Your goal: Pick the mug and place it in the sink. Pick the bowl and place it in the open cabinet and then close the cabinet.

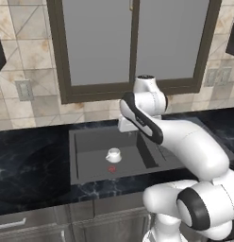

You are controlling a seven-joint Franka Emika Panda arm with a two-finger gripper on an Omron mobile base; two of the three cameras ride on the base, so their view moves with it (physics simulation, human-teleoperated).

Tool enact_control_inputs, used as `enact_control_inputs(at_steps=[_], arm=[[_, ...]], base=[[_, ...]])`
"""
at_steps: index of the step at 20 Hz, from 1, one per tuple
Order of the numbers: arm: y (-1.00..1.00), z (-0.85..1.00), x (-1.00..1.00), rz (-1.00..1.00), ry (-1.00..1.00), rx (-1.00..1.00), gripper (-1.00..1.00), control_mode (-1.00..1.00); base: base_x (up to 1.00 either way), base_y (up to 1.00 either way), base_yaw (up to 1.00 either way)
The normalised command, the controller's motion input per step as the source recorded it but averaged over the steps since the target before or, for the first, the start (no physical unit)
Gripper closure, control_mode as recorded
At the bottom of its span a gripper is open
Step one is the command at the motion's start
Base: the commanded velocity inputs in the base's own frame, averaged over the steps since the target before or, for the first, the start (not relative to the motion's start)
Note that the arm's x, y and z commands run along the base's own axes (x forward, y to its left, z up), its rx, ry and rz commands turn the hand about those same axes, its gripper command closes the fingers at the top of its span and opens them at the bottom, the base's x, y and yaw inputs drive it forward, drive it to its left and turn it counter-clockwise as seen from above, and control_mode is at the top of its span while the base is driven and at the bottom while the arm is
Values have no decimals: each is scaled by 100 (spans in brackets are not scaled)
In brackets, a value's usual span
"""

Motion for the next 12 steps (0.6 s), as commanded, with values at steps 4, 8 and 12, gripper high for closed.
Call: enact_control_inputs(at_steps=[4,8,12], arm=[[0,0,0,0,0,0,-100,100],[0,0,0,0,0,0,-100,100],[0,0,0,0,0,0,-100,100]], base=[[-39,-66,-9],[-38,-67,-13],[-32,-74,-14]])
